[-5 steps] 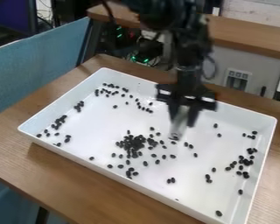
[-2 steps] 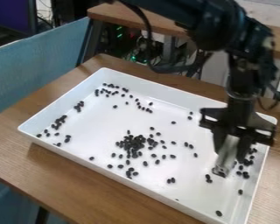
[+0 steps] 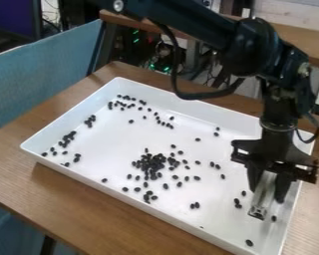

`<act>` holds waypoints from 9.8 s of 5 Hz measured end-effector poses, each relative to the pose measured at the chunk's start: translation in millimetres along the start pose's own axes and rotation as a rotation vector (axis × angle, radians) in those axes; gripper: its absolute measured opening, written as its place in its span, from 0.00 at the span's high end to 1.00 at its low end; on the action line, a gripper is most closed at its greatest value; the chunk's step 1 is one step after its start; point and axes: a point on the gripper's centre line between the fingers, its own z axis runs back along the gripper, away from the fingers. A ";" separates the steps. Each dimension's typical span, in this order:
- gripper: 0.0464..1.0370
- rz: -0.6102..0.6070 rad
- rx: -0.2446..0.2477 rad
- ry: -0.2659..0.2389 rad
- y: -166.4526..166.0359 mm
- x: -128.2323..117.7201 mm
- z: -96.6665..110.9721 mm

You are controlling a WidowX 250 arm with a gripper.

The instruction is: Sweep into pile

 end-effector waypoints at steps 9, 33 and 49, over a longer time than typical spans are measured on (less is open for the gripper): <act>0.64 0.015 0.335 0.079 212.6 -2.5 -11.9; 0.64 0.063 0.303 -0.022 297.0 -54.0 9.8; 0.64 -0.150 -0.069 -0.073 8.8 39.4 -29.3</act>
